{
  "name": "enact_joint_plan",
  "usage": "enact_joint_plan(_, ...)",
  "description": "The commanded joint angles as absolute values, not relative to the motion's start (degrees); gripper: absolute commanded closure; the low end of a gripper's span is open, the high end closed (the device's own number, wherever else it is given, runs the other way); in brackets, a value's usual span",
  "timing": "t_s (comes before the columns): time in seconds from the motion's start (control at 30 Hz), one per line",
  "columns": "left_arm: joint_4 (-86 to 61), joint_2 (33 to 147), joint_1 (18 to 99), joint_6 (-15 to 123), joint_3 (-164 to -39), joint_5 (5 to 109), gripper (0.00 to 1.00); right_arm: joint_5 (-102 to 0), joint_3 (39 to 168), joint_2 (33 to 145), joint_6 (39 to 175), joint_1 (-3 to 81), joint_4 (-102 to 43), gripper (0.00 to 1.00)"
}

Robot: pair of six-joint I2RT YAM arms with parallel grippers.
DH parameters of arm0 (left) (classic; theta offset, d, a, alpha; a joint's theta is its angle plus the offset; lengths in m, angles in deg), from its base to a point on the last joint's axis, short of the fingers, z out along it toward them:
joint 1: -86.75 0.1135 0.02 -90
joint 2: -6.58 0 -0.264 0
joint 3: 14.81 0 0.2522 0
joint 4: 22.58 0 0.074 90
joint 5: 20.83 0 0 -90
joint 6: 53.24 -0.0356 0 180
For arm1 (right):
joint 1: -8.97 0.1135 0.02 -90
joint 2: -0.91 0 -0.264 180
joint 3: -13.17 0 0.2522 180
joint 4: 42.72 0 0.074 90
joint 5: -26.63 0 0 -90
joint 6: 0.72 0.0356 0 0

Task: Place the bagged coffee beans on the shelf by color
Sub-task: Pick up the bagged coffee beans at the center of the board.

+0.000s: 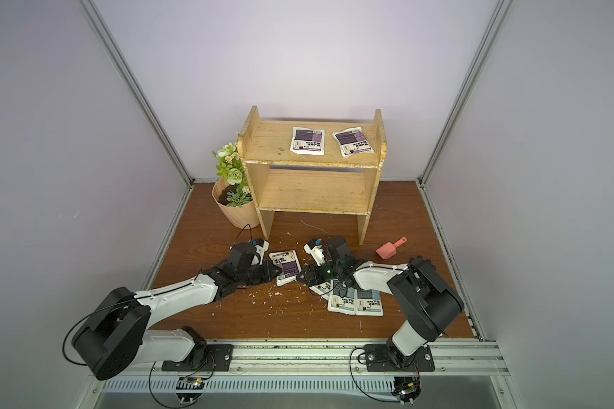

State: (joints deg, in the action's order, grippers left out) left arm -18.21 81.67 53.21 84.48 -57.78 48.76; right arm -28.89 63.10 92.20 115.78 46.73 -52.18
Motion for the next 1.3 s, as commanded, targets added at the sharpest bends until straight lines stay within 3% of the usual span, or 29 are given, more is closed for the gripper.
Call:
enact_joint_plan(0.0, -19.73, 79.84, 53.67, 84.8, -57.0, 47.88, 1.0, -24.16, 60.83, 91.96, 122.04, 46.19, -64.31, 0.44)
enact_joint_plan(0.33, -21.47, 77.58, 53.7, 84.68, -55.53, 46.6, 1.0, -21.5, 60.83, 95.26, 129.18, 46.16, -75.11, 0.53)
enact_joint_plan(0.77, -21.32, 72.51, 53.93, 83.67, -56.97, 47.81, 1.0, -23.7, 63.0, 90.14, 126.16, 46.33, -70.18, 0.93)
enact_joint_plan(0.87, -22.17, 68.3, 54.31, 85.0, -57.14, 48.14, 0.99, -23.99, 64.52, 87.09, 123.87, 46.55, -65.47, 0.96)
enact_joint_plan(1.0, -20.72, 64.33, 54.29, 85.69, -59.34, 49.22, 0.83, -24.69, 68.42, 82.2, 120.02, 46.83, -56.23, 1.0)
enact_joint_plan(1.27, -17.89, 60.28, 54.26, 76.29, -68.0, 47.87, 0.84, -28.07, 78.27, 70.64, 113.76, 50.22, -41.59, 1.0)
